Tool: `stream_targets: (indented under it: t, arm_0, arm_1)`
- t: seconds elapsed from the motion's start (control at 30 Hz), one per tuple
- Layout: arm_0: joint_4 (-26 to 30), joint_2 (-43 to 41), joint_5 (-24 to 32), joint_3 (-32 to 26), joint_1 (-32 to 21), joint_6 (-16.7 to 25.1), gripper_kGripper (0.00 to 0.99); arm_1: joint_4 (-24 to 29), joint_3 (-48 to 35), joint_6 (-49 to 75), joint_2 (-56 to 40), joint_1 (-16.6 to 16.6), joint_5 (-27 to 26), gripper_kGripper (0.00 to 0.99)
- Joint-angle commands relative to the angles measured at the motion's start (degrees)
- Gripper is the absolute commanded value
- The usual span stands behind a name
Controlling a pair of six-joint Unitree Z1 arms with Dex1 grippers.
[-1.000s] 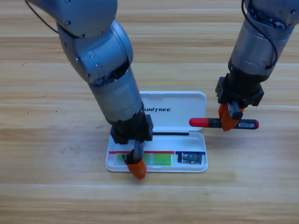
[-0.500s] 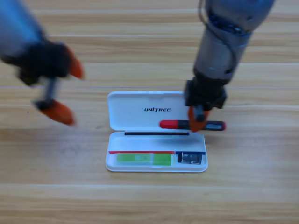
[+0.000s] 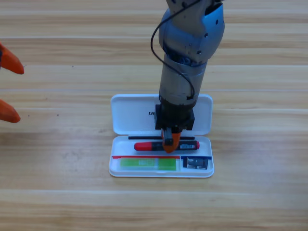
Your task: Clean up eraser and pencils
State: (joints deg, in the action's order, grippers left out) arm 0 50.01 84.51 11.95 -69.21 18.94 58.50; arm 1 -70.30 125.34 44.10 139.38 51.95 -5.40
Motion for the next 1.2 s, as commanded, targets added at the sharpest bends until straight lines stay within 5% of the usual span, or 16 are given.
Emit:
stream_targets:
  t: [0.03,0.07,0.1,0.37,0.6,0.8,1.07,1.2]
  arm_0:
    - [0.3,0.5,1.1,1.5,-1.2,0.5,0.99]
    - [0.3,0.5,1.1,1.5,-1.2,0.5,0.99]
    - [0.3,0.5,1.1,1.5,-1.2,0.5,0.99]
    - [0.0,0.8,2.0,1.8,-1.2,0.3,0.99]
    - [-4.7,2.4,4.4,0.5,-1.2,-1.5,0.956]
    - [-10.0,12.1,11.8,-4.8,-5.5,-1.5,0.686]
    - [-9.8,29.2,24.7,-17.5,-10.1,1.4,0.0]
    - [-9.9,36.3,28.7,-22.7,-10.2,1.3,0.0]
  arm_1:
    - [-1.1,0.5,-2.6,3.4,1.4,1.6,0.703]
    - [-1.1,0.5,-3.1,2.9,1.4,1.7,0.887]
    - [-1.1,0.4,-3.2,2.2,1.4,1.7,0.93]
    - [-1.1,-4.8,-4.3,-11.9,1.4,-1.7,0.983]
    - [0.5,-17.1,-4.9,-30.8,1.4,-16.7,0.985]
    - [11.5,-30.6,-8.2,-40.7,-0.2,-22.0,0.985]
    - [15.5,-34.8,-11.6,-41.6,-0.4,-24.1,0.985]
    - [16.6,-35.8,-12.6,-43.3,-0.4,-24.1,0.983]
